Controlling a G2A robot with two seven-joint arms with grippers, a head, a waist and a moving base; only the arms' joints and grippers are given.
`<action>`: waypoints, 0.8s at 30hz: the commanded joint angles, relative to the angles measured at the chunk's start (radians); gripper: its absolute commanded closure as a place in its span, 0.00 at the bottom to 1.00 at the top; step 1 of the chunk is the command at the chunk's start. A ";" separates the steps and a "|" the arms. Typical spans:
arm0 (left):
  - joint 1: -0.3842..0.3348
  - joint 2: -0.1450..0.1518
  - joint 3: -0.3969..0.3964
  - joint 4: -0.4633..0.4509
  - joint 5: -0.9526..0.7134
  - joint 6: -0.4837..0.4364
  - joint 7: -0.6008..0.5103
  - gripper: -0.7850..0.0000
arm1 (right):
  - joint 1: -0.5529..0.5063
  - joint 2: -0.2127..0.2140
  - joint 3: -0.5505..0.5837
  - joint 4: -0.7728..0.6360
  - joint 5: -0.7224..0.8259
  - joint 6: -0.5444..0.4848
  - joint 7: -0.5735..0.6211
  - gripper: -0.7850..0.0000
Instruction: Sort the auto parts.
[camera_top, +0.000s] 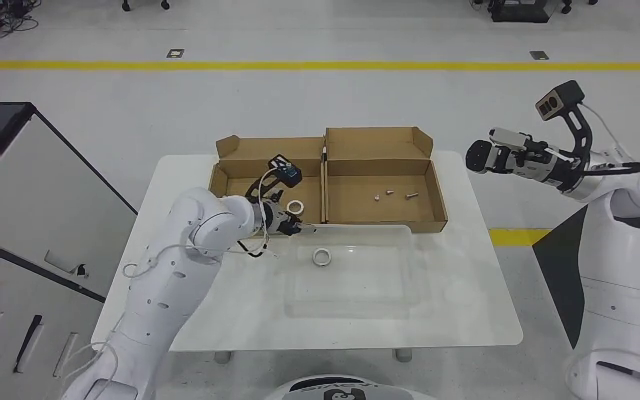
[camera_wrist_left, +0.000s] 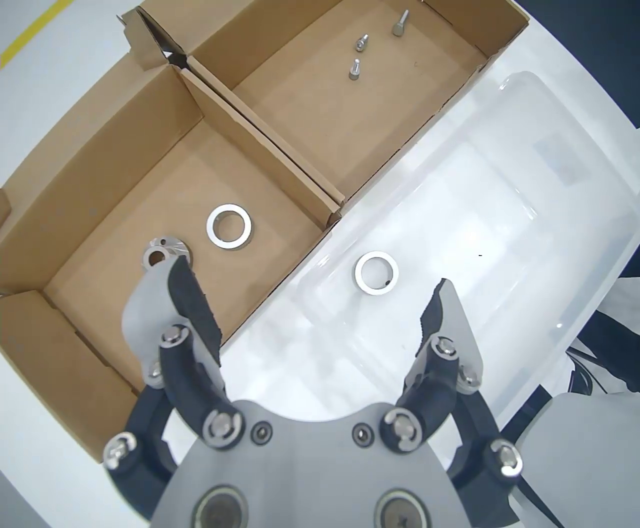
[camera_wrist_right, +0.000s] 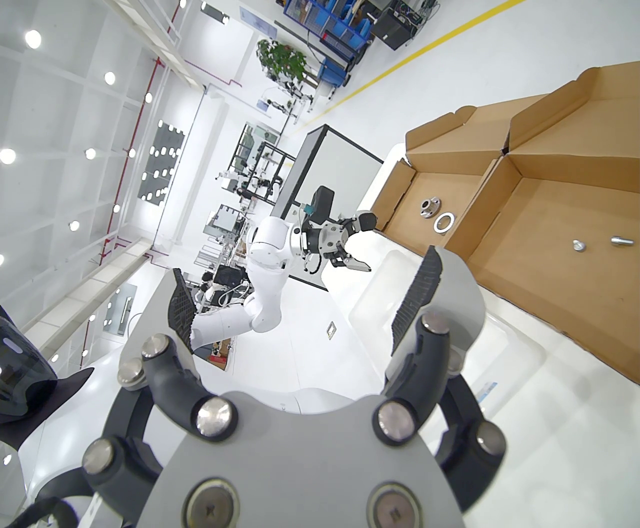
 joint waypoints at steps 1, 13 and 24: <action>0.000 0.000 0.000 0.000 0.000 0.000 0.000 0.00 | 0.000 0.000 0.000 0.000 0.000 0.000 0.000 0.00; 0.005 0.015 0.127 -0.145 0.141 -0.289 0.001 0.00 | 0.000 0.000 0.000 0.000 0.000 0.000 0.000 0.00; -0.100 0.036 0.355 -0.092 0.171 -0.353 0.004 0.10 | 0.000 0.000 0.000 0.000 0.000 0.000 0.000 0.00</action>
